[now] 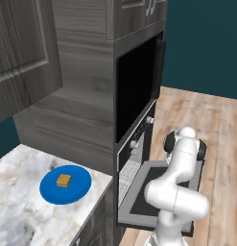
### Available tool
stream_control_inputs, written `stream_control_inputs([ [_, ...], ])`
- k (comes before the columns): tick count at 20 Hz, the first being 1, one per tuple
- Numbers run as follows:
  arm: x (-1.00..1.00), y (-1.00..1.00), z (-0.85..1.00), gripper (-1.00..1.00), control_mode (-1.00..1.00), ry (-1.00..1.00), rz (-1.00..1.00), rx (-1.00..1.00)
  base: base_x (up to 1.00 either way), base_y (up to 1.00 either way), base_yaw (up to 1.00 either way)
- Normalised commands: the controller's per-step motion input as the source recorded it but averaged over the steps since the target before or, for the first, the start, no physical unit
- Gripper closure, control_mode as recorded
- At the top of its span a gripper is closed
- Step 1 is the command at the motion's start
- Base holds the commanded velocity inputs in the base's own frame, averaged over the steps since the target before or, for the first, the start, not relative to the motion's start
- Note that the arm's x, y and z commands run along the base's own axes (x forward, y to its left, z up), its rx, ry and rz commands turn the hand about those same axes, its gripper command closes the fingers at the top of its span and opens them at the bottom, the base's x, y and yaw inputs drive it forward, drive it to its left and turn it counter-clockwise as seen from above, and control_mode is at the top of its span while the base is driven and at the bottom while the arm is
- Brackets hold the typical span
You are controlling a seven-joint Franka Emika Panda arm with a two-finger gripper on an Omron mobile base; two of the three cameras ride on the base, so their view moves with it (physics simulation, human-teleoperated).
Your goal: Take the baked cake out of the oven and place it on the plate for cooling. Then close the oven door.
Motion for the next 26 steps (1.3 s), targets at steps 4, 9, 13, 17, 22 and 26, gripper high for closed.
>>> stream_control_inputs([
  [4, -0.84, 0.28, 1.0, -1.0, -1.0, -0.12, 0.0, -0.01, 0.0, 0.0, 0.0],
  [9, -0.5, 0.2, 1.0, -1.0, -1.0, -0.43, -0.01, -0.14, 0.0, 0.0, 0.0],
  [13, -0.28, 0.22, 1.0, -1.0, -1.0, -0.67, -0.1, -0.34, 0.0, 0.0, 0.0],
  [17, -0.24, 0.08, 0.86, -1.0, -1.0, -0.63, -0.23, -0.41, 0.0, 0.0, 0.0],
  [22, -0.38, 0.0, 0.4, -1.0, -1.0, -0.55, -0.4, -0.36, 0.0, 0.0, 0.0],
  [26, -0.4, 0.0, 0.04, -1.0, -1.0, -0.54, -0.49, -0.31, 0.0, 0.0, 0.0],
])
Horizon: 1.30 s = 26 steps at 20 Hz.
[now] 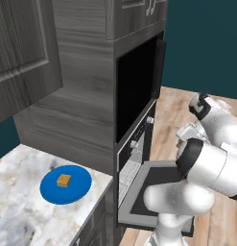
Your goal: Take the baked cake out of the oven and place it on the plate for cooling. Then close the oven door.
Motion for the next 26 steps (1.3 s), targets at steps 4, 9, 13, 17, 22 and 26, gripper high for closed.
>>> stream_control_inputs([
  [4, -0.25, 0.0, 0.0, -1.0, -1.0, -0.43, -0.48, -0.27, 0.0, 0.0, 0.0],
  [9, -0.05, -0.19, 0.0, -1.0, -1.0, -0.16, -0.25, -0.09, 0.0, 0.0, 0.0],
  [13, -0.01, -0.07, 0.0, -1.0, -1.0, 0.0, -0.12, 0.0, 0.0, 0.0, 0.0],
  [17, -0.11, -0.48, 0.0, -1.0, -1.0, 0.0, -0.07, 0.07, 0.0, 0.0, 0.0],
  [22, 0.0, -0.99, -0.05, -1.0, -1.0, 0.0, -0.02, 0.22, 0.0, 0.0, 0.0],
  [26, 0.0, -1.0, -0.13, -1.0, -1.0, 0.0, 0.0, 0.32, 0.0, 0.0, 0.0],
])
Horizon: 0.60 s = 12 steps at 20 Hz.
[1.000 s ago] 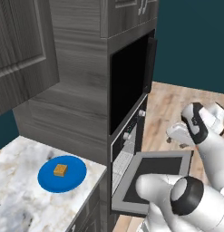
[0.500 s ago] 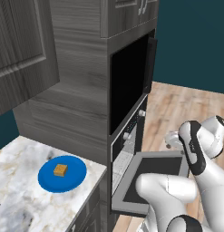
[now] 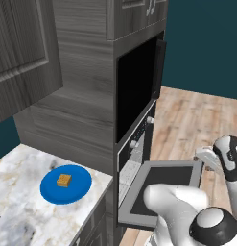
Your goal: Take the baked cake out of the oven and place it on the plate for cooling. Then close the oven door.
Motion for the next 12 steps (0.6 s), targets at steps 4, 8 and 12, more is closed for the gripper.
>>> stream_control_inputs([
  [4, 0.01, -0.9, -0.16, -1.0, -1.0, 0.01, 0.02, 0.32, 0.0, 0.0, 0.0],
  [8, 0.02, -0.72, -0.21, -1.0, -1.0, 0.0, 0.06, 0.22, 0.0, 0.0, 0.0],
  [12, 0.0, -0.49, -0.25, -1.0, -1.0, -0.02, 0.01, 0.06, 0.0, 0.0, 0.0],
])
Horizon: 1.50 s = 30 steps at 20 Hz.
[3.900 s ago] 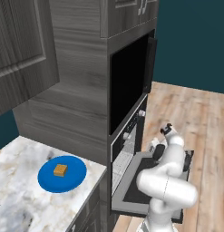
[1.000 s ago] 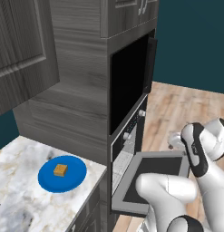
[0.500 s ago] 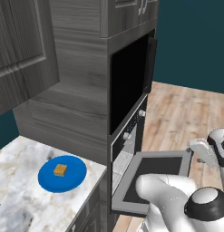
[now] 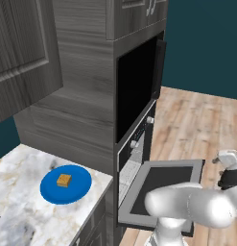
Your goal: Take the baked cake out of the oven and place it on the plate for cooling. Then close the oven door.
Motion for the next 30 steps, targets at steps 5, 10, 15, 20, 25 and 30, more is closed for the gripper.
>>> stream_control_inputs([
  [5, 0.01, -0.53, -0.39, -1.0, -1.0, 0.0, 0.02, 0.0, 0.0, 0.0, 0.0],
  [10, 0.0, -0.28, -0.64, -1.0, -1.0, 0.0, 0.07, 0.0, 0.0, 0.0, 0.0],
  [15, 0.07, -0.15, -0.67, -1.0, -1.0, 0.0, 0.07, 0.01, 0.0, 0.0, 0.0],
  [20, 0.34, -0.08, -0.64, -1.0, -1.0, 0.05, 0.08, 0.02, 0.0, 0.0, 0.0],
  [25, 0.5, 0.0, -0.57, -1.0, -1.0, 0.11, 0.09, 0.05, 0.0, 0.0, 0.0],
  [30, 0.45, -0.08, -0.69, -1.0, -1.0, 0.15, 0.05, 0.11, 0.0, 0.0, 0.0],
])
